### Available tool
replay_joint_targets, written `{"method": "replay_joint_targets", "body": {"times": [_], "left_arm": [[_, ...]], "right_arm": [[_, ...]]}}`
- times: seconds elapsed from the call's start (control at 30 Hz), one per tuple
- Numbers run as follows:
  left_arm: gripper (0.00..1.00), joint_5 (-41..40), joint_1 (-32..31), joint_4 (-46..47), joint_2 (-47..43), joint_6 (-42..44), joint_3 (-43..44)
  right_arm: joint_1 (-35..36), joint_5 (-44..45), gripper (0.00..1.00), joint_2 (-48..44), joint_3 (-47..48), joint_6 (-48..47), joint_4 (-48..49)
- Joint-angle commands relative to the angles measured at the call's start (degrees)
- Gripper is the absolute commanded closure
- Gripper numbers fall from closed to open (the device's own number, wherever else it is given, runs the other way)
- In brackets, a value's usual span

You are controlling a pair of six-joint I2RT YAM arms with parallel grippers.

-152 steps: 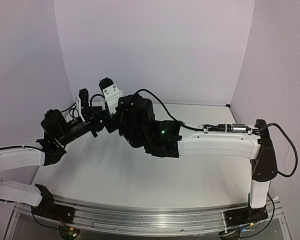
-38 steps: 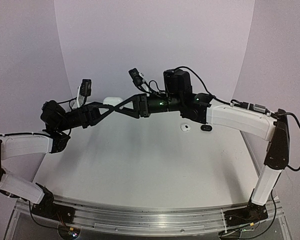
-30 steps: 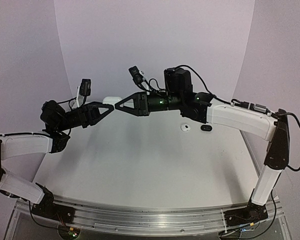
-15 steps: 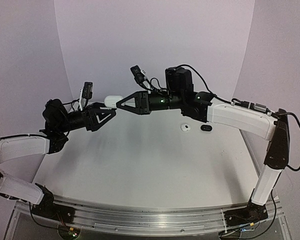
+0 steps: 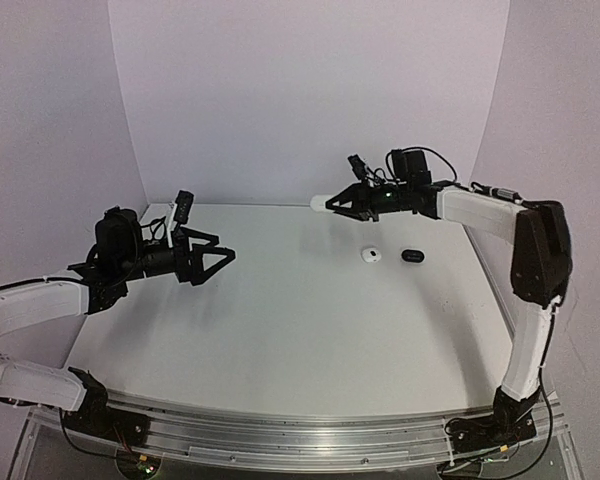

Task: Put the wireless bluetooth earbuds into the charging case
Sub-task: Place the charging case with the earbuds at the center of the board.

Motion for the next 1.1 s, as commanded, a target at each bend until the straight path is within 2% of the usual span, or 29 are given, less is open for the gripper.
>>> {"method": "replay_joint_targets", "body": {"times": [0.0, 0.17, 0.33, 0.6, 0.93, 0.97, 1.07], "left_arm": [[0.00, 0.4, 0.2, -2.6, -1.1, 2.1, 0.6], [0.00, 1.4, 0.2, -2.7, 0.3, 1.9, 1.0], [0.00, 6.4, 0.2, -1.3, 2.3, 2.4, 1.7], [0.00, 0.8, 0.2, -1.7, 1.4, 3.9, 1.7], [0.00, 0.7, 0.2, -1.3, 1.4, 3.7, 1.3], [0.01, 0.6, 0.2, -1.3, 1.4, 3.8, 1.3], [0.00, 0.6, 0.2, -1.3, 1.5, 3.9, 1.4]], "right_arm": [[-3.1, -5.6, 1.00, 12.5, 7.8, -5.8, -14.1], [-4.3, -8.5, 1.00, 23.0, 18.3, -5.1, -14.8], [-5.0, -9.3, 1.00, 31.7, 27.3, -3.0, -15.2], [-5.1, -7.2, 1.00, 35.2, 26.0, -4.1, -16.5], [-5.1, -2.1, 1.00, 36.7, 27.9, -8.6, -25.0], [-5.1, -1.6, 0.99, 37.0, 28.2, -9.0, -25.7], [-5.1, -0.5, 0.87, 38.1, 29.5, -9.4, -27.4]]}}
